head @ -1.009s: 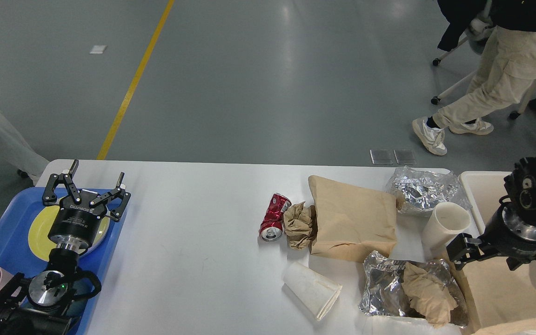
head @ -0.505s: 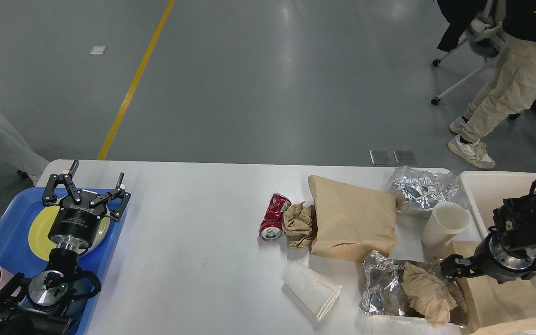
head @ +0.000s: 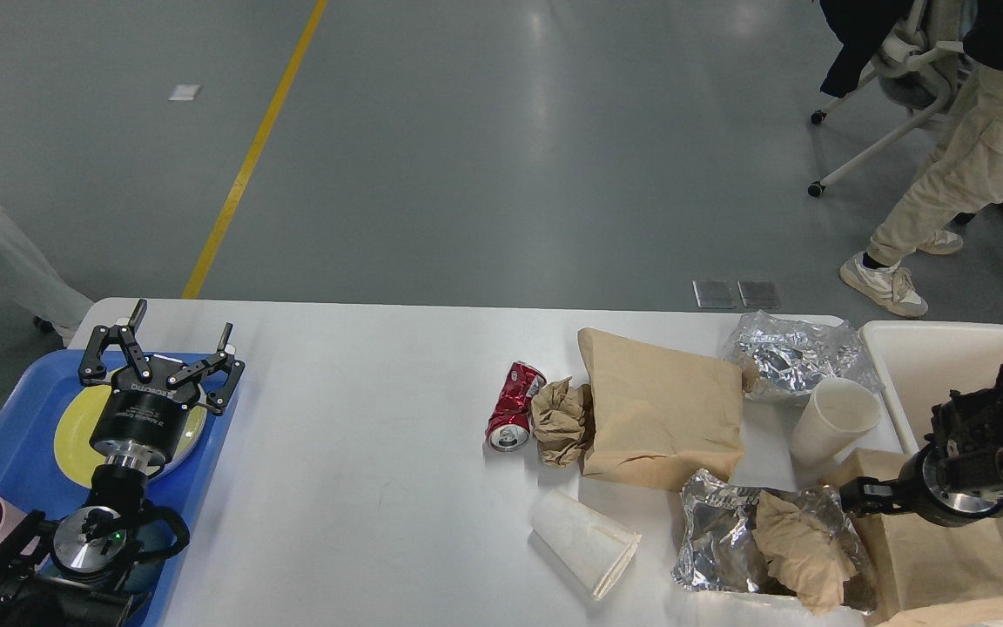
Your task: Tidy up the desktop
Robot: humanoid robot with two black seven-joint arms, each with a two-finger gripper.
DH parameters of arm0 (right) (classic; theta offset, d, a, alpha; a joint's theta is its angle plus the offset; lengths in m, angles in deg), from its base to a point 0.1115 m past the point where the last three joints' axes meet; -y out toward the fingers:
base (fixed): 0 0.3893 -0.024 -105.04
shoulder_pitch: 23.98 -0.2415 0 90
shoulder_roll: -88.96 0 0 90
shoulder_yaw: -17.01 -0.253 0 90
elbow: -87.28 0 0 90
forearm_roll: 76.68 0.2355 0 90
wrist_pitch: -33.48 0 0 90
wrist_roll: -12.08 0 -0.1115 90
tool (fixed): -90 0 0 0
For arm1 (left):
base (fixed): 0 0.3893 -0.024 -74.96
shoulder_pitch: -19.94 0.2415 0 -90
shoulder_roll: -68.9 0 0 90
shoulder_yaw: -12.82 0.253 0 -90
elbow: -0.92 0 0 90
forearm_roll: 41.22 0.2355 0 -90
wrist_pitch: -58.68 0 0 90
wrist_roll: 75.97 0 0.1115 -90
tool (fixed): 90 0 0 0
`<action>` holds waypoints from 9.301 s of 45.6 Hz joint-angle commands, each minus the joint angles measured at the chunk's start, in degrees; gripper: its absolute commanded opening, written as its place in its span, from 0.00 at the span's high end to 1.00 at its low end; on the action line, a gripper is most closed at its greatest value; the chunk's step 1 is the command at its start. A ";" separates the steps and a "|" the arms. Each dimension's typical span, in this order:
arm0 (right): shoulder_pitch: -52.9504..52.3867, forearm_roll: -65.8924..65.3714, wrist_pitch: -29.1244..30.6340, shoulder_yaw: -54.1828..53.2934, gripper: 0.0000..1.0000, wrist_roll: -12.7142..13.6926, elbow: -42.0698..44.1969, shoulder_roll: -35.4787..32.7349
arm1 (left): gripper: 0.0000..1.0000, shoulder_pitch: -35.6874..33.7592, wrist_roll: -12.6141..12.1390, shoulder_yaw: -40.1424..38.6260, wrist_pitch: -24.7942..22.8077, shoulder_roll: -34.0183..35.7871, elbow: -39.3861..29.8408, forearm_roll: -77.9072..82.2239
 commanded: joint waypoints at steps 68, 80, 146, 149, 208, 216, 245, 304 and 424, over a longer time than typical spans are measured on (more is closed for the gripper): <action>12.48 0.54 -0.97 -7.99 1.00 0.35 9.68 -3.20 | 0.03 0.00 0.00 0.00 0.00 0.00 0.00 0.00; 2.04 2.56 9.31 -7.64 1.00 0.44 3.45 -8.03 | 0.03 0.00 0.00 0.00 -0.09 0.00 0.00 0.00; 11.14 6.78 16.46 -18.18 1.00 2.99 34.45 -17.45 | 0.03 0.00 0.00 0.00 -0.09 0.00 0.00 0.00; 17.21 6.78 9.87 -18.71 1.00 2.73 38.67 -13.85 | 0.03 0.00 0.00 0.00 -0.09 0.00 0.00 0.00; 47.46 7.93 -10.19 -20.82 0.00 2.64 62.42 4.01 | 0.04 0.00 0.00 0.00 -0.09 0.00 0.00 0.00; 47.46 7.93 -10.02 -20.82 0.00 2.73 62.42 3.66 | 0.03 0.00 0.00 0.00 -0.09 0.00 0.00 0.00; 32.27 6.70 -5.54 -18.98 0.00 3.08 39.86 -7.14 | 0.04 0.00 0.00 0.00 -0.09 0.00 0.00 0.00; -64.87 9.68 33.67 -1.13 0.03 3.43 -32.15 11.39 | 0.03 0.00 0.00 0.00 -0.09 0.00 0.00 0.00; 3.16 -48.15 8.97 -15.72 1.00 2.20 12.76 29.76 | 0.04 0.00 -0.09 0.00 -0.26 0.00 0.00 0.00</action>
